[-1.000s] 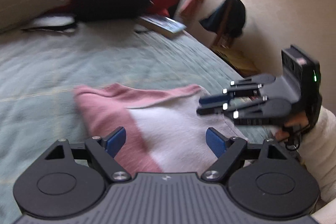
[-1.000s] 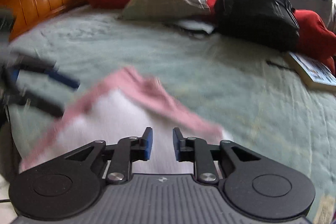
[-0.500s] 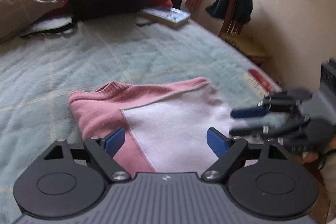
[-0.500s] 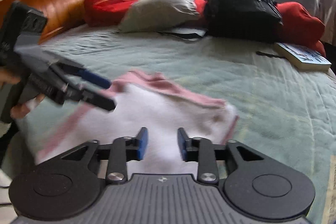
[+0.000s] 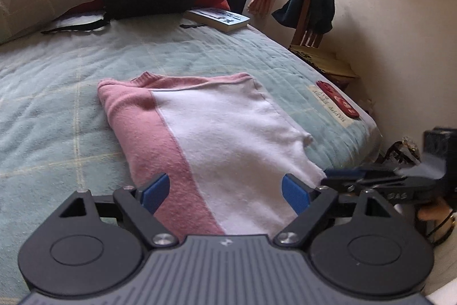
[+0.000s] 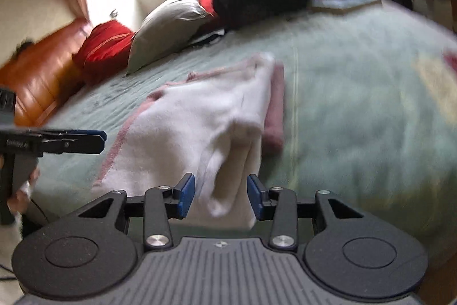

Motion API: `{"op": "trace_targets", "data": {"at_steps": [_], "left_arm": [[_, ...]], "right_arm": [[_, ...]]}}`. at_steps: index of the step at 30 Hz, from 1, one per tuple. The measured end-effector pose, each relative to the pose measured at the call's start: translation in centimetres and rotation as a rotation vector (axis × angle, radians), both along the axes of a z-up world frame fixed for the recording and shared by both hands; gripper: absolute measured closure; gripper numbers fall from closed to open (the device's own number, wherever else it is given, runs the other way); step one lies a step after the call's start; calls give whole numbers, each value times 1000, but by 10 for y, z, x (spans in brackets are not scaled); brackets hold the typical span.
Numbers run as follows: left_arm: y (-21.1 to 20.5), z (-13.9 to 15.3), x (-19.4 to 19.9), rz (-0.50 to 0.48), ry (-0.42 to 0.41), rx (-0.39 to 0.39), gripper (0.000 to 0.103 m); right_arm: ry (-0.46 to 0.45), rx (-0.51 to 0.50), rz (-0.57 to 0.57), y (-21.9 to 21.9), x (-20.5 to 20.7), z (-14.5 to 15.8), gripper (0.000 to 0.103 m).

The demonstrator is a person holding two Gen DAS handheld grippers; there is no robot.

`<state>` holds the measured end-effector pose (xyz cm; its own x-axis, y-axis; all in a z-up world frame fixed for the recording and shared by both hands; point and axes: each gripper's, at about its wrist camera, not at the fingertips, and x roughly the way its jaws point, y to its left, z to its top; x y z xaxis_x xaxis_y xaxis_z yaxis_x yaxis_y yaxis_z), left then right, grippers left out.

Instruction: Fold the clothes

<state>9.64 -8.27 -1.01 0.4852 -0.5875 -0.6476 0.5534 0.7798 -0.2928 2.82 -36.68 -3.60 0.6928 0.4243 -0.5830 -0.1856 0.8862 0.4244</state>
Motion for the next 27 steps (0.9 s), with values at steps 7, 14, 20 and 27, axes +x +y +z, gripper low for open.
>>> {"op": "trace_targets", "data": {"at_steps": [7, 14, 20, 27], "left_arm": [[-6, 3, -15, -41, -8, -10, 15], [-19, -26, -7, -70, 89, 29, 15], [0, 2, -8, -43, 24, -45, 15], [-11, 21, 26, -37, -17, -59, 15]], "right_arm": [[18, -2, -40, 1, -9, -8, 89], [-9, 13, -55, -3, -20, -5, 85], [-171, -104, -21, 15, -6, 34, 82], [-221, -259, 53, 50, 44, 30, 79]]}}
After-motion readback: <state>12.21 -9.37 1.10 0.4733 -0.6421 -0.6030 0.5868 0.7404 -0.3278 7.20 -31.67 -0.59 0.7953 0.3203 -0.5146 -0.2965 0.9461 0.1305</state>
